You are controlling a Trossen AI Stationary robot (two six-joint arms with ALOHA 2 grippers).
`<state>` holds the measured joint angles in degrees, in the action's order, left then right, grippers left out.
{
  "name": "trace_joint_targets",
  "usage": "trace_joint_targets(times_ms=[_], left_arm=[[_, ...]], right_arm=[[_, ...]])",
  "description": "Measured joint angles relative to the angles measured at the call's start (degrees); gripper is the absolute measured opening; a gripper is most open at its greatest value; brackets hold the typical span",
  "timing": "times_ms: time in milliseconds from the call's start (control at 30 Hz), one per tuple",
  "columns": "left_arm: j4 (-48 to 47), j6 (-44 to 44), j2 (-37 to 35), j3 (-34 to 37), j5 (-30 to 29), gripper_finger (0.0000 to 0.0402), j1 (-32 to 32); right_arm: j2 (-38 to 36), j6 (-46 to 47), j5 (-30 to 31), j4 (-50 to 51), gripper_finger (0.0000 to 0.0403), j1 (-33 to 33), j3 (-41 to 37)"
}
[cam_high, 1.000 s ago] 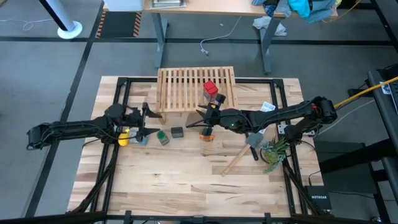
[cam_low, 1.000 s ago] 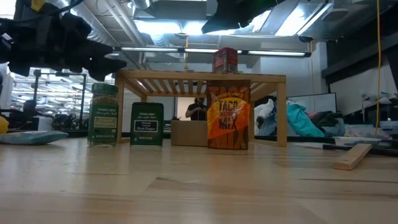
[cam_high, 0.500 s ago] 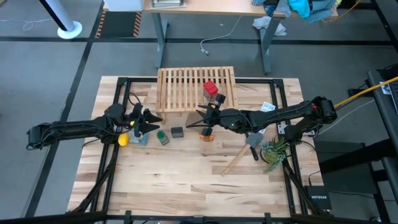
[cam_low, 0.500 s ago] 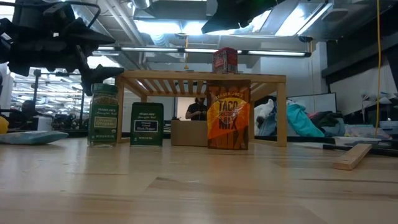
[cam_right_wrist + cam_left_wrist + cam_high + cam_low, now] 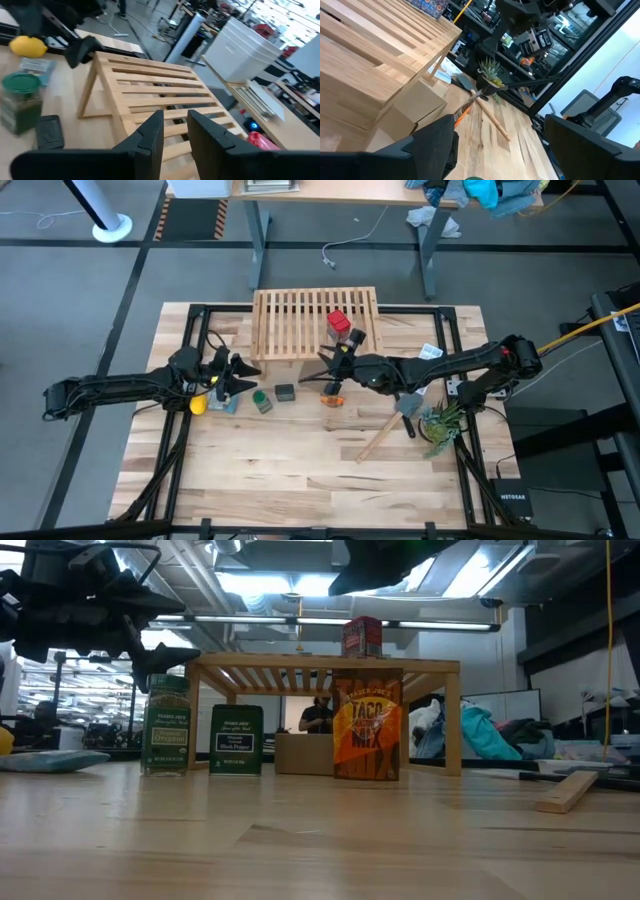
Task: Shelf spices
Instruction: Remove the red seasoning can from the shelf
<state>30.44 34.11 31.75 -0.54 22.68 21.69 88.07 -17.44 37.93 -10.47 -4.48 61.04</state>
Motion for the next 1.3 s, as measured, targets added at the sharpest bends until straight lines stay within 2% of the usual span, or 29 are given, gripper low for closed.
trace_joint_targets(times_ms=[133,400,633,733,800,1100,1167,1300], left_arm=[[0.02,0.00,0.00,0.00,0.00,0.0301,0.00],[0.01,-0.01,0.00,0.00,0.00,0.0301,0.00],[0.02,-0.02,0.00,0.02,0.00,0.0301,0.00],[0.01,-0.02,0.00,0.02,0.00,0.0301,0.00],[0.00,-0.02,0.00,0.02,0.00,0.0301,0.00],[0.00,-0.02,0.00,0.02,0.01,0.0301,0.00],[0.01,-0.01,0.00,0.02,0.00,0.0301,0.00],[0.00,-0.01,0.00,0.02,0.00,0.0301,0.00]], right_arm=[[0.00,0.20,1.31,0.07,0.0092,0.00,0.00],[-0.02,2.09,17.43,2.58,0.0092,0.01,0.00],[-0.24,2.66,17.03,9.65,0.0100,0.01,0.00],[-0.24,5.64,18.95,11.08,0.0131,0.03,0.00],[-0.45,8.48,20.98,11.51,0.0166,0.37,0.00],[-0.61,21.43,32.13,14.34,0.0373,0.79,0.00],[-0.59,23.45,32.29,15.02,0.0392,0.76,0.00],[-0.60,24.98,27.25,16.16,0.0366,0.75,0.00]])
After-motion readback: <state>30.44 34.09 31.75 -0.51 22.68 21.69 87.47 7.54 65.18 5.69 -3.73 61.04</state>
